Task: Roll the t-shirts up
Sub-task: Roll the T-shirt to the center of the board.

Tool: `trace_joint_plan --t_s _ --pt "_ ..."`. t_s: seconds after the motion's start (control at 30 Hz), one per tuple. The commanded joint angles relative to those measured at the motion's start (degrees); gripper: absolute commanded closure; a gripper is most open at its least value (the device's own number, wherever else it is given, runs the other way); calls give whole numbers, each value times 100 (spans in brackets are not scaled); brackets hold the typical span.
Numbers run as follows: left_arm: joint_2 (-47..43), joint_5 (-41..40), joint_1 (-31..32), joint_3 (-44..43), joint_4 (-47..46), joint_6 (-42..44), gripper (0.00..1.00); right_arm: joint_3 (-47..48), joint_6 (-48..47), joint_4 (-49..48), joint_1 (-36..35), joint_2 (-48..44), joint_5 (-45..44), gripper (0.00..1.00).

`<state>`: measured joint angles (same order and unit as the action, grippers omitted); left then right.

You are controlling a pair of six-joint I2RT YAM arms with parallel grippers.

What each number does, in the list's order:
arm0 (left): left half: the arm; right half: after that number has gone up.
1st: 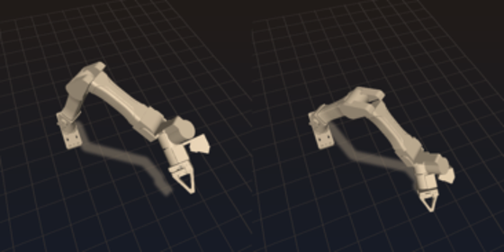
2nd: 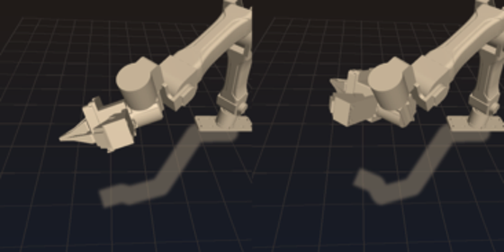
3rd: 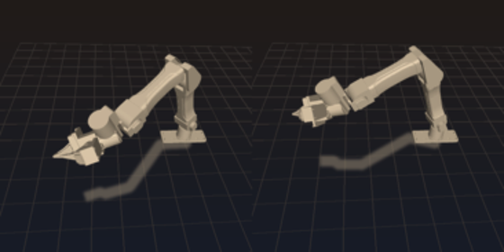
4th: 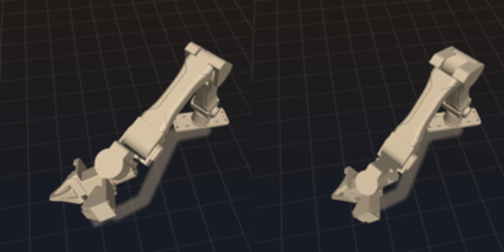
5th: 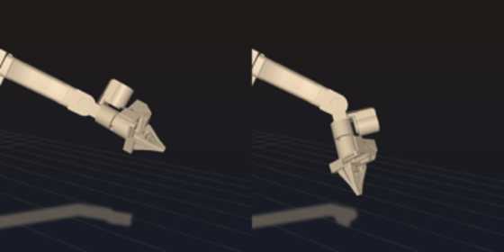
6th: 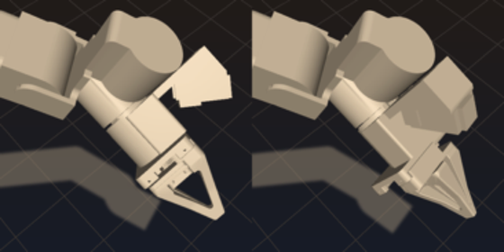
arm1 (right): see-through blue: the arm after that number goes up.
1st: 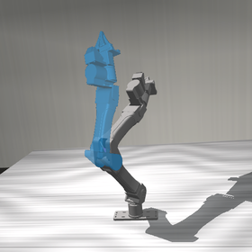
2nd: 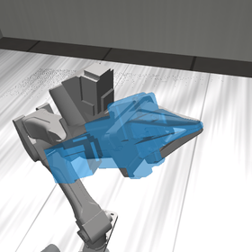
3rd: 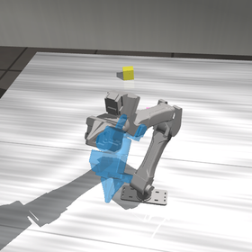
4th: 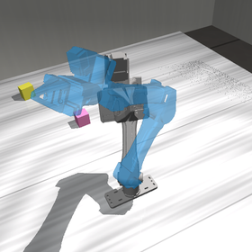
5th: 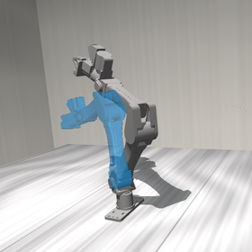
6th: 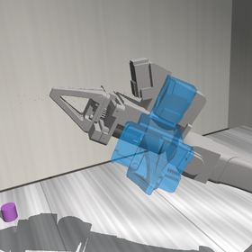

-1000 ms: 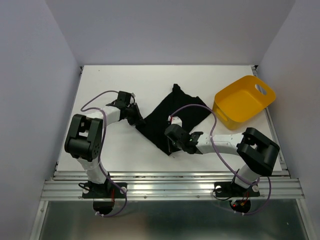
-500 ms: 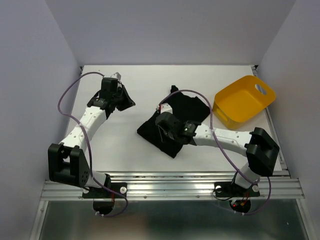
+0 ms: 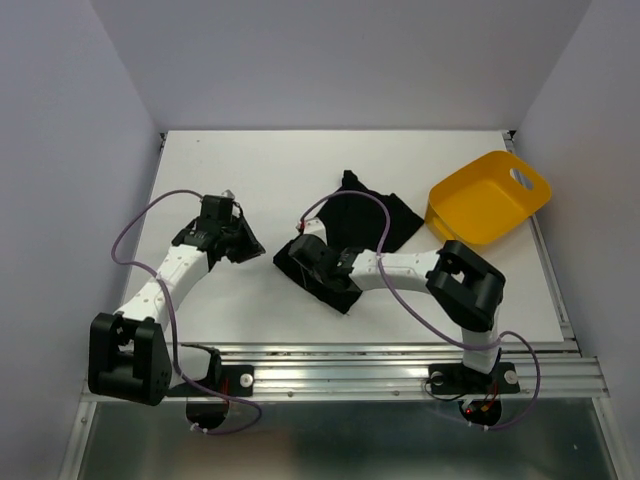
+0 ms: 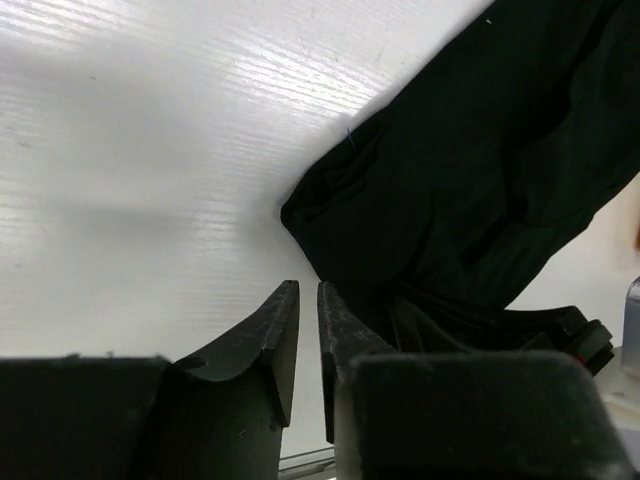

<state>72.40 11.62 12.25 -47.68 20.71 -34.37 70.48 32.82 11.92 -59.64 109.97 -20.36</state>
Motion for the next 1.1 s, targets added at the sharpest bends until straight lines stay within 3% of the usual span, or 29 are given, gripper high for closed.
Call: trace_joint_plan --t_s 0.0,0.07,0.2,0.47,0.63,0.83,1.0,1.07 --pt "-411 -28 -21 276 -49 -166 67 -113 32 56 13 -133 -170 90" --pt "-455 120 -21 452 -163 -245 54 -296 -170 -75 13 -666 -74 84" --pt "-499 262 -12 645 -313 -351 43 -447 -679 28 -39 -1494 -38 69" --pt "-508 306 -3 786 -427 -553 38 -534 -1559 1030 -715 -1453 -819 38" --pt "-561 262 -3 874 -445 -623 38 -614 -1875 1040 -1269 -1163 -1584 37" --pt "-516 271 -3 927 -471 -624 39 -614 -2191 724 -1489 -706 -1857 37" --pt "-516 288 -3 954 -489 -624 39 -842 -2332 355 -1489 -276 -2006 41" --pt "-516 315 -3 971 -498 -624 39 -895 -2280 319 -1489 -143 -2103 46"
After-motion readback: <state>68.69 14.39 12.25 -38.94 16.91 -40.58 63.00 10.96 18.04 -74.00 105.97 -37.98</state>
